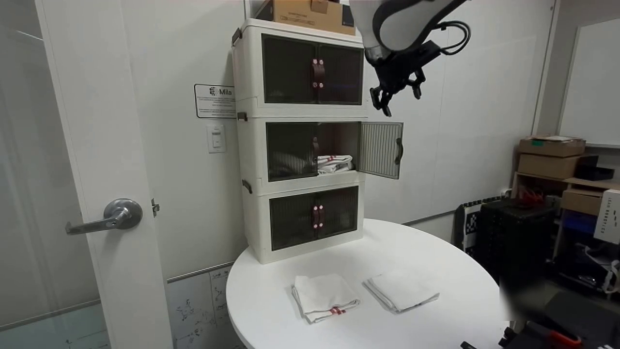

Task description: Open the left middle cabinet door.

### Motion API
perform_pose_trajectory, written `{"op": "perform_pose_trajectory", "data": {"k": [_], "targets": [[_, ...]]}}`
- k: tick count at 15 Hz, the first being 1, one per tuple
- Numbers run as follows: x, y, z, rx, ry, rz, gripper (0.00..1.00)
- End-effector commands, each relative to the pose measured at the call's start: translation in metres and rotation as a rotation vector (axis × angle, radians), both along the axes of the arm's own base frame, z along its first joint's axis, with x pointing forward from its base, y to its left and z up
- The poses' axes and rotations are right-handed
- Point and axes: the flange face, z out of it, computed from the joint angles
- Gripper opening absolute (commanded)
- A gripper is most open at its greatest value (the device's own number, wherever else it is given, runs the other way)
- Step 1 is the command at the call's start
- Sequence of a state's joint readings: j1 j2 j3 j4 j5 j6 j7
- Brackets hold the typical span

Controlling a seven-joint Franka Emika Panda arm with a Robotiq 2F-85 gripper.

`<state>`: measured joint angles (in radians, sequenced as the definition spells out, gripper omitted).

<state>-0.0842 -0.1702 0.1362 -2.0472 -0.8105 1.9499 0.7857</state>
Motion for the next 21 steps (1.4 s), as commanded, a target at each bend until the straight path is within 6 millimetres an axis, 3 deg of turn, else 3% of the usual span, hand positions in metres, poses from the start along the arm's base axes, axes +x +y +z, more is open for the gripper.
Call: {"op": "perform_pose_trajectory", "data": {"k": [1, 6, 7, 10, 17, 21], "targets": [[0.032, 0.016, -0.032, -0.15, -0.132, 0.004, 1.0], [0.062, 0.035, -0.073, -0.371, -0.325, -0.042, 1.0], [0.049, 0.03, -0.07, -0.315, -0.252, -0.008, 1.0], [0.057, 0.036, -0.081, -0.353, -0.293, -0.032, 1.0], [0.061, 0.037, -0.077, -0.379, -0.311, -0.05, 1.0], [0.087, 0.066, -0.095, -0.398, -0.325, 0.007, 1.0]]}}
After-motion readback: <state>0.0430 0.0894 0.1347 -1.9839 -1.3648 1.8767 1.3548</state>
